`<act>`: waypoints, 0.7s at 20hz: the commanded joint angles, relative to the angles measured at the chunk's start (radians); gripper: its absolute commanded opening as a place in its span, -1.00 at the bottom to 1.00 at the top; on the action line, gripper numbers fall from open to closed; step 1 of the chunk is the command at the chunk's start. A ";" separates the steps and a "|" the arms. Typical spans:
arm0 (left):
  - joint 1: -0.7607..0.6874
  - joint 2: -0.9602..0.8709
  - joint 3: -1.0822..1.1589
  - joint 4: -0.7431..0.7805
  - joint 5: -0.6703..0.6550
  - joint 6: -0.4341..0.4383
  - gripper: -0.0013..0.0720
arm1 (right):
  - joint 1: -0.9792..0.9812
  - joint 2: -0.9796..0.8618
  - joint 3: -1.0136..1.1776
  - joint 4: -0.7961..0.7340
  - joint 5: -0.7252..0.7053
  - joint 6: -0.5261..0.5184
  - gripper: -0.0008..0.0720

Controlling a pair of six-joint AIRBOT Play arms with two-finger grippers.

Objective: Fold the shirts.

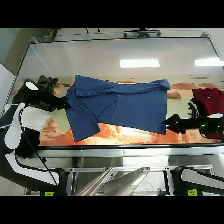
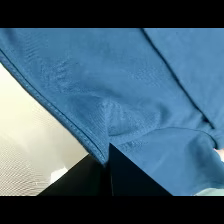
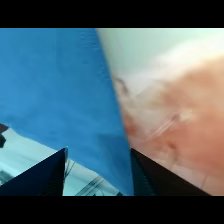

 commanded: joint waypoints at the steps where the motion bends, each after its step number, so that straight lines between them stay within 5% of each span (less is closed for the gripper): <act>1: -0.001 0.001 0.045 -0.005 -0.059 -0.003 -0.89 | 0.131 -0.016 -0.008 0.058 -0.056 -0.014 -0.18; 4: 0.002 0.001 0.098 -0.084 -0.114 -0.004 -0.89 | 0.145 0.003 0.006 0.119 -0.031 -0.050 -0.90; 11: 0.070 0.245 0.163 -0.632 -0.317 0.072 -0.91 | -0.007 0.414 0.393 0.248 0.192 -0.018 -0.93; 14: 0.165 0.480 0.163 -1.107 -0.320 0.219 -0.90 | -0.138 0.611 0.649 0.415 0.184 -0.019 -0.93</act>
